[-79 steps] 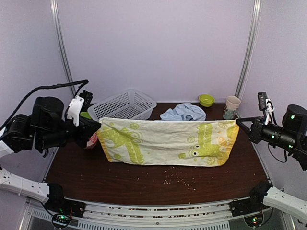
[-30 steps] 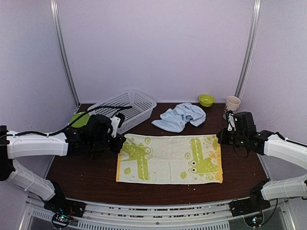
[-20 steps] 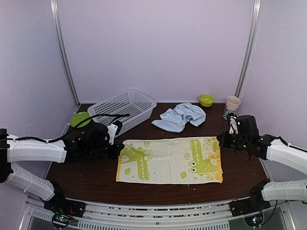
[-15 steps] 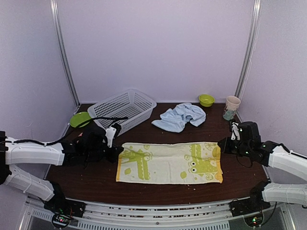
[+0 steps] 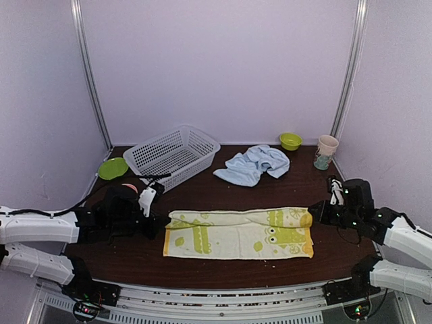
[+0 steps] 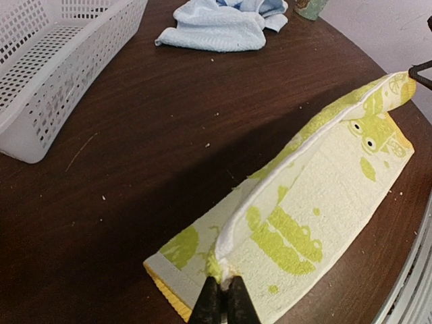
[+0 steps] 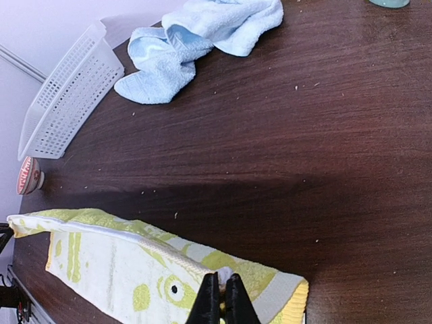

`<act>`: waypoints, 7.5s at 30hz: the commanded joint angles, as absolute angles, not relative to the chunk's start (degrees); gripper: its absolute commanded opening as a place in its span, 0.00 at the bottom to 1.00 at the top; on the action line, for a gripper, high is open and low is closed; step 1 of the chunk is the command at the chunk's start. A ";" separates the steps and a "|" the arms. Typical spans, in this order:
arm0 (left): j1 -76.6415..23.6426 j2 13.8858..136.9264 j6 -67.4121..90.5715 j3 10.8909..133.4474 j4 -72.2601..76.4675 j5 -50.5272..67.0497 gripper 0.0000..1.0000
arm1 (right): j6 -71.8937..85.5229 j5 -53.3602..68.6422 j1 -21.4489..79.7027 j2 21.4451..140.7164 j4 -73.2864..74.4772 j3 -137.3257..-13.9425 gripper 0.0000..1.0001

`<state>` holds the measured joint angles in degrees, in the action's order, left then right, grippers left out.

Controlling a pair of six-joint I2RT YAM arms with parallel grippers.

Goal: Roll the towels
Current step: Fold the towel at the center of the board, then smooth out the towel at the center of the board.

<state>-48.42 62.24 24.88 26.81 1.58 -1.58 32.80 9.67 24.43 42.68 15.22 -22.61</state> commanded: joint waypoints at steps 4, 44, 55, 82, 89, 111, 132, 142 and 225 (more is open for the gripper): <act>-48.52 56.37 26.92 23.26 0.97 0.33 0.00 | 33.16 14.01 25.24 38.00 20.37 -22.46 0.00; -53.17 41.09 36.55 22.61 -13.60 -6.77 0.78 | 39.15 14.74 30.06 30.27 28.33 -22.38 0.81; -53.09 72.83 36.71 45.51 -19.21 -6.99 0.47 | 31.90 10.79 30.06 60.31 28.44 -34.86 0.40; -53.00 80.37 42.48 47.88 -26.05 -8.91 0.31 | 38.85 3.99 42.56 58.10 42.49 -39.77 0.43; -51.52 79.08 46.37 44.21 -26.17 -10.14 0.32 | 45.64 2.36 36.65 55.02 31.25 -32.05 0.47; -46.96 91.06 45.05 45.43 -23.06 -5.88 0.17 | 42.21 1.71 27.83 62.13 25.40 -26.66 0.49; -46.60 91.34 41.87 43.53 -25.62 -8.95 0.00 | 31.22 -2.81 22.97 83.96 31.99 -46.19 0.00; -46.67 89.14 42.46 41.89 -24.68 -8.06 0.00 | 36.03 7.85 22.84 72.31 30.21 -38.94 0.46; -62.04 90.33 38.97 43.54 -32.69 0.79 0.00 | 33.45 1.83 31.79 75.54 35.45 -33.99 0.36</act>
<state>-60.88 91.07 39.72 47.00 -29.61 -2.46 33.39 4.60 32.64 78.15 31.16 -36.64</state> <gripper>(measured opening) 0.002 0.347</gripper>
